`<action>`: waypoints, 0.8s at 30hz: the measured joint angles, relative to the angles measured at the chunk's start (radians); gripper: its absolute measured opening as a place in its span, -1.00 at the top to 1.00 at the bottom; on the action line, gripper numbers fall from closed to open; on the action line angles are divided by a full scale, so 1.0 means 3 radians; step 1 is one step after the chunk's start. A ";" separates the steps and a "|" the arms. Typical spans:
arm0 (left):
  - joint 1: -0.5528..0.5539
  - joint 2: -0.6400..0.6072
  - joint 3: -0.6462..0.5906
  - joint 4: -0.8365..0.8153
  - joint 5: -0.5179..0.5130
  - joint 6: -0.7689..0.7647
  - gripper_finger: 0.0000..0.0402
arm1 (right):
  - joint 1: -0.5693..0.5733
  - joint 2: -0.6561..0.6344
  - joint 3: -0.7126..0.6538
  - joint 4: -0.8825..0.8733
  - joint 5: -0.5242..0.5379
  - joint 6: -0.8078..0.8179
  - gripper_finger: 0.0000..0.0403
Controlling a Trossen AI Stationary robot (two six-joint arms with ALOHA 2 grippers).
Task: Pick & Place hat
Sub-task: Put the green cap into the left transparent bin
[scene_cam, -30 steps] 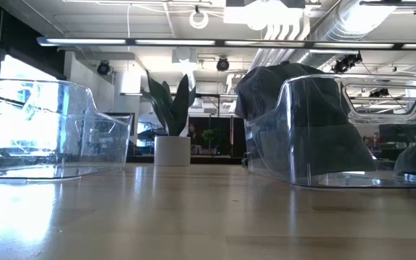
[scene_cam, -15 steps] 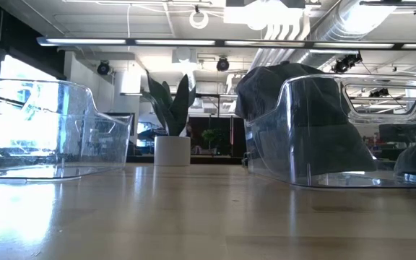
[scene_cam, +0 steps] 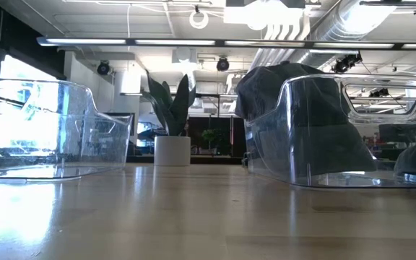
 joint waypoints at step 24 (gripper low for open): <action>0.0291 0.0019 0.0004 0.0007 -0.0299 -0.0348 -0.13 | -0.0165 -0.0072 0.0004 -0.0460 -0.0105 0.0143 0.98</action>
